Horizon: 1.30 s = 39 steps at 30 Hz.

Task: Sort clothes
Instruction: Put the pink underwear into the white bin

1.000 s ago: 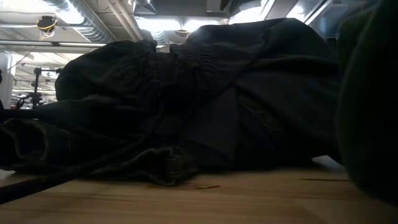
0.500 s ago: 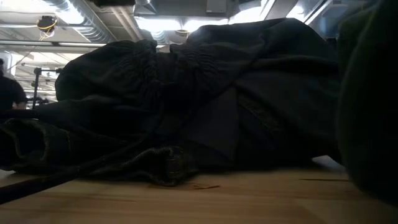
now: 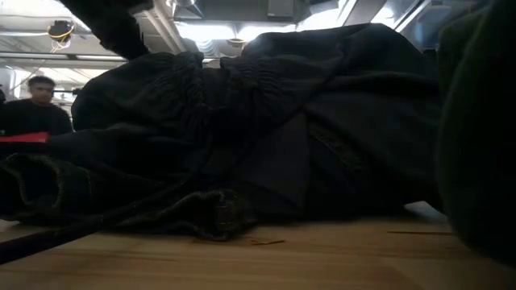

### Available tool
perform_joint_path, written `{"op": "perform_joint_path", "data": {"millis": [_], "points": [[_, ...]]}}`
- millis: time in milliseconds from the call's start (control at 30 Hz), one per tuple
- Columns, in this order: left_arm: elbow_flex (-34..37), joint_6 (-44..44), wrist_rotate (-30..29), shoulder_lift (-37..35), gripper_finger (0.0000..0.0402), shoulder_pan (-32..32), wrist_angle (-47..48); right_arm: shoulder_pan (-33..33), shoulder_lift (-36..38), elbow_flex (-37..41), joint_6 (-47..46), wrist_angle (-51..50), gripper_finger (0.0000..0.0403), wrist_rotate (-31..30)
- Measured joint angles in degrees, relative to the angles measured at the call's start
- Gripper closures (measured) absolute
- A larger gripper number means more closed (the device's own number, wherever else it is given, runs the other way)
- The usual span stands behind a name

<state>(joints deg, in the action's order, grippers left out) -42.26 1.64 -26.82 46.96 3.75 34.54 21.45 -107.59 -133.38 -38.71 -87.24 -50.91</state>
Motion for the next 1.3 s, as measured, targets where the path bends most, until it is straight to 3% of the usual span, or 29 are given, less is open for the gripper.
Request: {"op": "perform_joint_path", "data": {"millis": [200, 600, 867, 1133, 1300], "points": [[0.5, -3.8, 0.3, 3.5, 0.0183, 0.0, -1.6, 7.2, 0.0, 0.0, -3.1, 0.0, 0.0196, -5.8], [4.9, -0.9, 1.8, 14.8, 0.0183, 0.0, -7.4, 18.0, -3.3, 0.0, -8.9, 0.4, 0.0196, -13.7], [5.1, -2.3, 1.9, 23.7, 0.0183, 1.7, -10.6, 18.2, -6.4, 0.0, -9.0, 0.7, 0.0196, -14.0], [5.1, -1.2, 10.9, 29.5, 0.0183, 5.6, -15.3, 18.3, -7.5, 0.0, -9.0, 0.8, 0.0196, -13.3], [5.1, 0.0, 11.2, 31.2, 0.0183, 6.1, -16.0, 18.3, -7.5, 0.0, -9.4, 1.4, 0.0196, -11.9]]}}
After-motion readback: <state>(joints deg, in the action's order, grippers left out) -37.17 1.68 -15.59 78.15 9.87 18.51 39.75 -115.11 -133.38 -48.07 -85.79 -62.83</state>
